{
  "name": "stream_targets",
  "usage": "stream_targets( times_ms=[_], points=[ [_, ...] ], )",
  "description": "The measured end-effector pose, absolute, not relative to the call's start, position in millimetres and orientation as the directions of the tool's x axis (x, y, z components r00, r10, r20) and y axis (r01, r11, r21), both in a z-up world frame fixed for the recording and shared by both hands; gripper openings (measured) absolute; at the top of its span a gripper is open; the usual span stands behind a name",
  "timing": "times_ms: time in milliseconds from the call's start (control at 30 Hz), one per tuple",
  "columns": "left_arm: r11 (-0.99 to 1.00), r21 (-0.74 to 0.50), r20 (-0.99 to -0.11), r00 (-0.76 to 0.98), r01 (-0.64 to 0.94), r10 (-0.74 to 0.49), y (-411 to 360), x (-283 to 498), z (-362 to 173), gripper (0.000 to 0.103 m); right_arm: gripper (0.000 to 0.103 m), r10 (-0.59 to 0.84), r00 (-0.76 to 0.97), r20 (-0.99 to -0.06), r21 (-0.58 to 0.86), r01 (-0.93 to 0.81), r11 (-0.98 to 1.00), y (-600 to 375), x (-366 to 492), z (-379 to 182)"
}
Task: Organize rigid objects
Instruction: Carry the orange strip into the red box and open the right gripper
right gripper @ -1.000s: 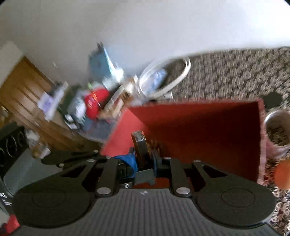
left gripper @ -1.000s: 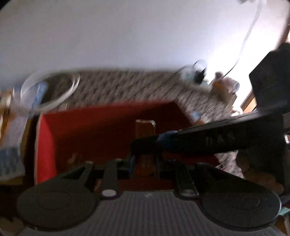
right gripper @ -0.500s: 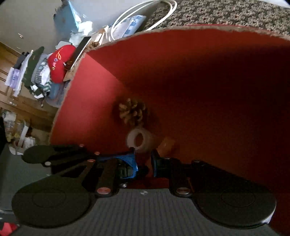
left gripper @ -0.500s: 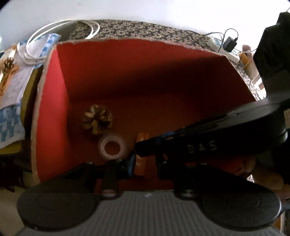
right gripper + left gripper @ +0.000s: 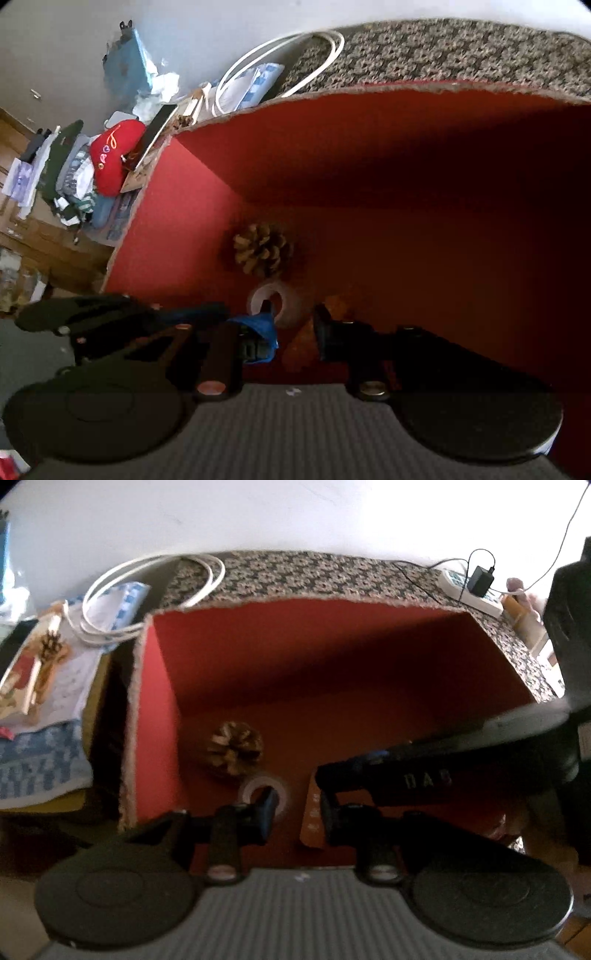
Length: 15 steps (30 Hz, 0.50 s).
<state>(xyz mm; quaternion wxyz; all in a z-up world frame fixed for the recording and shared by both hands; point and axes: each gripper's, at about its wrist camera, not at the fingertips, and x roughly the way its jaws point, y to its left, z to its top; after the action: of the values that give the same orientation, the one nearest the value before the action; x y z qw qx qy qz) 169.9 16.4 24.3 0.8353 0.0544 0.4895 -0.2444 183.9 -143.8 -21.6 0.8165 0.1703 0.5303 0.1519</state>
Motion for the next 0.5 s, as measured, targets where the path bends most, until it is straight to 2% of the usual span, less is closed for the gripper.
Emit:
stream_targets(
  times_ms=[100,200,500],
  points=[
    [0.882,-0.117,-0.842,0.425,0.456,-0.332,15.3,167.0,28.9,0.034,0.006,0.411,0.428,-0.805,0.431,-0.055,0.901,-145.1,178.5,-18.5],
    [0.885,-0.082,-0.838,0.45,0.458,-0.31,13.2,161.4,33.6,0.04,0.007,0.388,0.465,-0.796,0.422,-0.034,0.906,-148.1,173.6,-14.1],
    [0.9,-0.01,-0.818,0.515,0.435,-0.258,13.1,149.3,45.1,0.048,0.007,0.323,0.544,-0.775,0.407,0.039,0.912,-155.8,153.7,0.7]
  ],
)
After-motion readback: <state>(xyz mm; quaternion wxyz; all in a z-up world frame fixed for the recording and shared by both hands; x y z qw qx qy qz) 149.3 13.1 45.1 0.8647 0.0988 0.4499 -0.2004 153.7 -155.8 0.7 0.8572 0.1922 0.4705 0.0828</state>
